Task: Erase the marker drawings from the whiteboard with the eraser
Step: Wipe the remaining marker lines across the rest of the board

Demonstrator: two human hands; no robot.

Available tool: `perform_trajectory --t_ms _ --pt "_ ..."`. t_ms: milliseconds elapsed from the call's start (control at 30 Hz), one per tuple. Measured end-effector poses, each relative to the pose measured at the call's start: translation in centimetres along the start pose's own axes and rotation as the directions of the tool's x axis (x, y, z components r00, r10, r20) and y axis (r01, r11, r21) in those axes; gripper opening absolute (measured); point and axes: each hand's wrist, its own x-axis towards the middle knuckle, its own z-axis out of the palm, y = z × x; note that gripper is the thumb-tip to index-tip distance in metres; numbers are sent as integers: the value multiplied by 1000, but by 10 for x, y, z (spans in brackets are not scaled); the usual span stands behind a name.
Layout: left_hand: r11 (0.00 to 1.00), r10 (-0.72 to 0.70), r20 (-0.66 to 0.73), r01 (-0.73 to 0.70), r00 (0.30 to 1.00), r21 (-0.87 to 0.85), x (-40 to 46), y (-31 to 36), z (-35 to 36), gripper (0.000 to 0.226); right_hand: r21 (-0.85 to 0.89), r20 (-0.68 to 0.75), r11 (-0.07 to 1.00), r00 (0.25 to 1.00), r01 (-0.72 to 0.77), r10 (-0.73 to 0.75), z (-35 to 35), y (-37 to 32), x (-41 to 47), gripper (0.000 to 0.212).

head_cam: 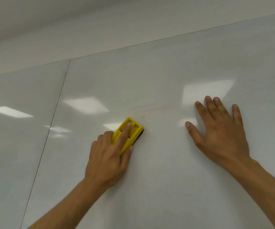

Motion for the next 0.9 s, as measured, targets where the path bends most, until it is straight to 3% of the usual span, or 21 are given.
perform_trajectory --t_ms 67,133,233,333,400,533,600,667,700,767,833,900 --pt "999 -2 6 2 1000 32 5 -16 -4 62 1 6 1000 1000 0 0 -1 1 0 78" --pt "977 -204 -44 206 978 45 17 -36 -7 62 4 6 1000 1000 7 -7 -2 3 0 78" --pt "840 -539 -63 541 840 33 30 -61 -6 62 10 0 1000 1000 22 -22 -4 5 0 78" --pt "768 -640 -25 638 768 -52 38 -54 -2 66 10 3 1000 1000 28 -28 -4 5 -1 78" --pt "817 -577 -33 575 816 -50 45 -39 -2 67 10 1 999 999 35 -35 -4 5 -1 79" --pt "993 -108 -19 107 994 -52 45 1 -1 64 21 -46 999 999 25 -24 -8 15 2 76" --pt "991 124 16 -123 992 -50 42 10 2 63 16 -59 1000 998 5 -4 -10 24 3 75" --pt "979 205 1 -205 979 -11 52 2 3 62 6 -49 1000 999 -1 2 -10 28 3 75" --pt "984 176 -24 -175 984 13 61 -5 3 62 0 -49 1000 999 1 -1 -9 29 2 75" --pt "1000 -16 -77 18 997 24 83 -19 4 61 -4 -58 1000 998 2 -2 -8 29 2 75" --pt "967 -254 -68 254 965 -14 107 -27 5 64 -3 -62 1000 998 0 0 -7 29 1 74" --pt "928 -369 -40 366 929 -62 121 -26 7 65 -6 -69 1000 998 1 -1 -6 30 2 74"
